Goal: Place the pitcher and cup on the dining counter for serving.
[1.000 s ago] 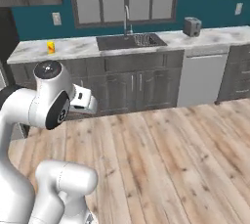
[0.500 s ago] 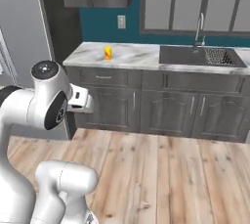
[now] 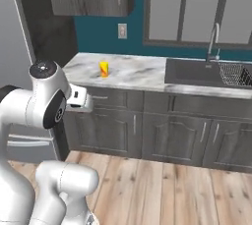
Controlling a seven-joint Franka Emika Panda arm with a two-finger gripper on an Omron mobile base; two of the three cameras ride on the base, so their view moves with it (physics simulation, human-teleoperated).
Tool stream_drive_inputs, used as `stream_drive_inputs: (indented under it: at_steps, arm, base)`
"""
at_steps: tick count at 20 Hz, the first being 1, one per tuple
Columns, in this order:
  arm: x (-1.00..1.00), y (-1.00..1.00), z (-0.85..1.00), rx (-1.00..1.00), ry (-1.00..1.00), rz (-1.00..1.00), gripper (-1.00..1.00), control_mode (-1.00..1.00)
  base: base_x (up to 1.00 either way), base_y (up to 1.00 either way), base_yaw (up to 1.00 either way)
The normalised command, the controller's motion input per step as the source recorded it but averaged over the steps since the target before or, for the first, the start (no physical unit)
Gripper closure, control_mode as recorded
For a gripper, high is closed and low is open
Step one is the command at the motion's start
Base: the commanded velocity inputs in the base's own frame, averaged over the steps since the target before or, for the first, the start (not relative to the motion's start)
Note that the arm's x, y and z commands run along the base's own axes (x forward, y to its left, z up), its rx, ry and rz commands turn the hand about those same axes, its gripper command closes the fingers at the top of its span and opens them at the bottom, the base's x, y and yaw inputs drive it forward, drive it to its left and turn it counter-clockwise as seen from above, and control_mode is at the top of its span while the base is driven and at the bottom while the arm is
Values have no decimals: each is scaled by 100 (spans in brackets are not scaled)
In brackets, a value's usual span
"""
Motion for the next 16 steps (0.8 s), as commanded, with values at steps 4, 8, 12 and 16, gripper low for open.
stream_drive_inputs:
  at_steps: [4,8,12,16]
  arm:
    - [0,0,0,0,0,0,-100,100]
    - [0,0,0,0,0,0,-100,100]
    - [0,0,0,0,0,0,-100,100]
    - [0,0,0,0,0,0,-100,100]
  base:
    - [100,39,0]
    - [100,60,0]
    - [100,53,0]
    - [100,26,0]
